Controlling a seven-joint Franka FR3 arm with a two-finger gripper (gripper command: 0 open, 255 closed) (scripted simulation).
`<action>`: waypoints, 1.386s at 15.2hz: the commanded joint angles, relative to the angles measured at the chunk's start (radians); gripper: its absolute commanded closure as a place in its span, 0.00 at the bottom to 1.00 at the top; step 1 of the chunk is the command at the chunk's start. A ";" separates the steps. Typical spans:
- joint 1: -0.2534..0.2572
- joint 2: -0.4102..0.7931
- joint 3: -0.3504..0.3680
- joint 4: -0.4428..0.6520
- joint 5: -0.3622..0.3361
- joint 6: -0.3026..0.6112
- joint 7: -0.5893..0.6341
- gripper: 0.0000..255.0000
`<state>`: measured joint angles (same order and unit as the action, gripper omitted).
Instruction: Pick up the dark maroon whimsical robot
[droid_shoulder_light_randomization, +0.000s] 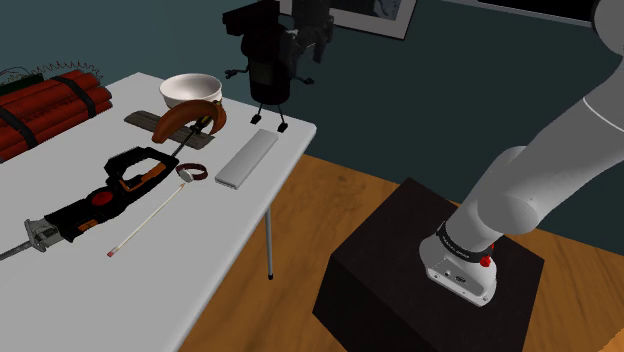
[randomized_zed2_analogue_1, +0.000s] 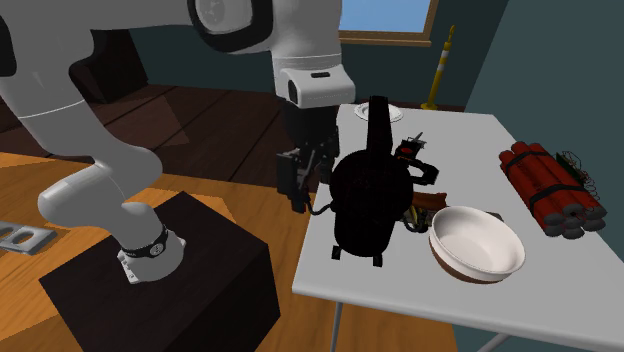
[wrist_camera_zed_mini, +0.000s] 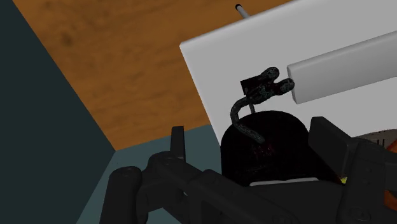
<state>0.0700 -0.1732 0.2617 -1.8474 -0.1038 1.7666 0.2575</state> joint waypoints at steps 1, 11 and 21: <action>0.001 0.003 0.002 -0.022 -0.003 0.025 0.004 0.00; 0.001 -0.001 0.001 -0.073 -0.003 0.071 0.009 1.00; 0.001 0.005 0.002 -0.001 -0.003 0.005 0.002 1.00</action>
<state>0.0711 -0.1663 0.2640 -1.8624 -0.1066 1.7847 0.2623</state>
